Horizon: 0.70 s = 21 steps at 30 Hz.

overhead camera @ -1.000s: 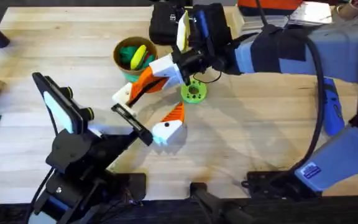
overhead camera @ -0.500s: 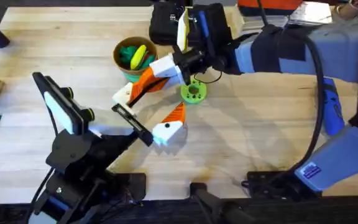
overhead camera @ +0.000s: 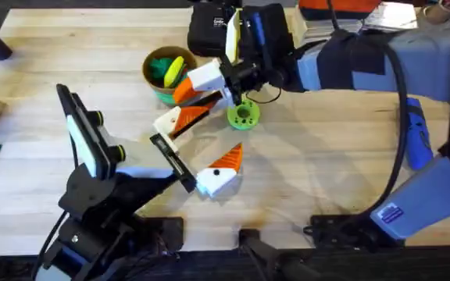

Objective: Pick up the gripper from the table and insert it into the empty holder that is missing its gripper. Then pick up a screw, insert it into the mounting hole, and use the screwdriver to tighten it. Finally, clean up the table by picking up the vegetable and placing it into the bucket.

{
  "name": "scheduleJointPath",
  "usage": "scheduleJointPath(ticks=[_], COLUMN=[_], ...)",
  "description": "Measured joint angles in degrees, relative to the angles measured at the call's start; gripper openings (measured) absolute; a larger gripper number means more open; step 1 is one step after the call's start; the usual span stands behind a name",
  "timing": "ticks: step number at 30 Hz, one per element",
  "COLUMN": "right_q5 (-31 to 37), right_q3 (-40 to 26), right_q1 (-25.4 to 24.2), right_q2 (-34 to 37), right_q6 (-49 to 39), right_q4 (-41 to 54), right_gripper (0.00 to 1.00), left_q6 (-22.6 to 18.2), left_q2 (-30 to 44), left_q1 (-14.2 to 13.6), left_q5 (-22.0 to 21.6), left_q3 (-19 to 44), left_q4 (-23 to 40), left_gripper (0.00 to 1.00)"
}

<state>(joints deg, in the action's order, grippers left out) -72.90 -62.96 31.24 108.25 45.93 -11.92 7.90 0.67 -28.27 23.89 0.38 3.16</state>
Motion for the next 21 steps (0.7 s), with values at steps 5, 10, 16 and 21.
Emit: scheduleJointPath(ticks=[5, 10, 16, 21], right_q5=[-0.52, -0.31, 6.38, 19.14], right_q3=[0.00, 0.00, 0.00, -1.00], right_q1=[-0.39, -1.70, -3.39, -5.66], right_q2=[0.00, 0.00, -0.20, -6.16], right_q6=[-0.29, -0.37, -2.97, -9.55], right_q4=[0.01, -0.02, 0.85, 12.68], right_gripper=[0.952, 0.993, 0.994, 0.994], left_q6=[-0.06, -0.20, -0.20, -0.20], left_q2=[0.00, 0.00, 0.00, 0.00], left_q1=[0.00, 0.00, 0.00, 0.00], left_q5=[1.35, 2.01, 2.05, 2.07], left_q3=[0.00, 0.00, 0.00, 0.00], left_q4=[-0.06, -0.09, -0.09, -0.09], left_gripper=[0.985, 0.985, 0.985, 0.985])
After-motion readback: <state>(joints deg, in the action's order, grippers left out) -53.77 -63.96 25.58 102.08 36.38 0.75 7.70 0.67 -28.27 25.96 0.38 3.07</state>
